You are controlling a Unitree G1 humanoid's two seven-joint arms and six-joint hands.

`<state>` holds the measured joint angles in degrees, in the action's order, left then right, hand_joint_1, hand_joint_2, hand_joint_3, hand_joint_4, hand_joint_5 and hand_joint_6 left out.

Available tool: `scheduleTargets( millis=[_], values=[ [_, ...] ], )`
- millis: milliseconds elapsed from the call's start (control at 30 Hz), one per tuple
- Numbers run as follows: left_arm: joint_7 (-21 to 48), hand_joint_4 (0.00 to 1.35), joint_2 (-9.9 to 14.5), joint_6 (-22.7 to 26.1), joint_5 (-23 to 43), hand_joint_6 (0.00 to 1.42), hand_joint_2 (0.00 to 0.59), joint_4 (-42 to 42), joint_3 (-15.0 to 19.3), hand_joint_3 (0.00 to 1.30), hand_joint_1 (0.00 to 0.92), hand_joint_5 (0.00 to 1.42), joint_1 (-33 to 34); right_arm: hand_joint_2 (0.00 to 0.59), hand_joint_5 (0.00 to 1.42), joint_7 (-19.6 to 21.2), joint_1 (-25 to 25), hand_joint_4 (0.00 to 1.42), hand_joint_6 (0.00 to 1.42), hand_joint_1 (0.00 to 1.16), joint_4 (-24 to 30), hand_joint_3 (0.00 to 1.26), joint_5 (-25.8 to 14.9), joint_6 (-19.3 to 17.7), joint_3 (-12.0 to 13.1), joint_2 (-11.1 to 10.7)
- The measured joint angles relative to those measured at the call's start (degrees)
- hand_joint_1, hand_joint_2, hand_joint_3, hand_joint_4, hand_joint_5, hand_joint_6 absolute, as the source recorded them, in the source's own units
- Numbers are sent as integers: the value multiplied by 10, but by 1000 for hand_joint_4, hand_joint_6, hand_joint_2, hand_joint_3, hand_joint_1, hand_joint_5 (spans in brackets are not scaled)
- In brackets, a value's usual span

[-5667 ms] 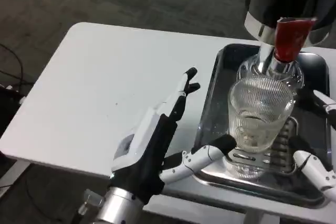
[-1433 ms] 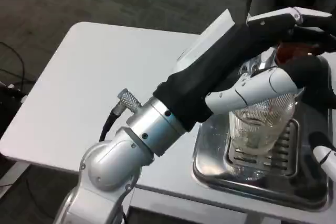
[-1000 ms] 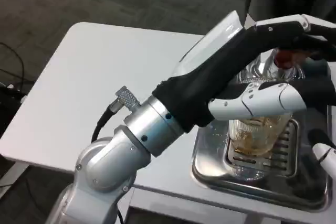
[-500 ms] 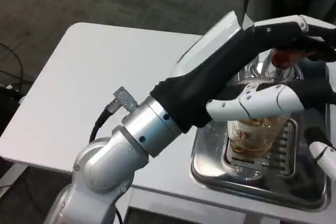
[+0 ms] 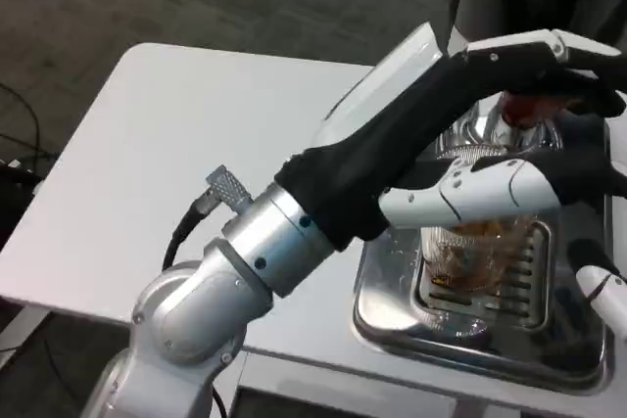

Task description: Grasp the cup under the faucet to collect the drink, then remove the cup.

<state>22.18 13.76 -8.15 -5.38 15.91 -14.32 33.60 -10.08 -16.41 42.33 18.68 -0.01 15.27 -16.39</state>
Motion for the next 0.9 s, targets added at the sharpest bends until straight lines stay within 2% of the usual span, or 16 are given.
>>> scheduleTargets(
  millis=[900],
  values=[
    [0, 441, 3, 3, 3, 306, 85, 13, 4, 429, 40, 392, -11, 414, 97, 0, -3, 183, 49, 329, 9, 184, 0, 2, -2, 0]
  ],
)
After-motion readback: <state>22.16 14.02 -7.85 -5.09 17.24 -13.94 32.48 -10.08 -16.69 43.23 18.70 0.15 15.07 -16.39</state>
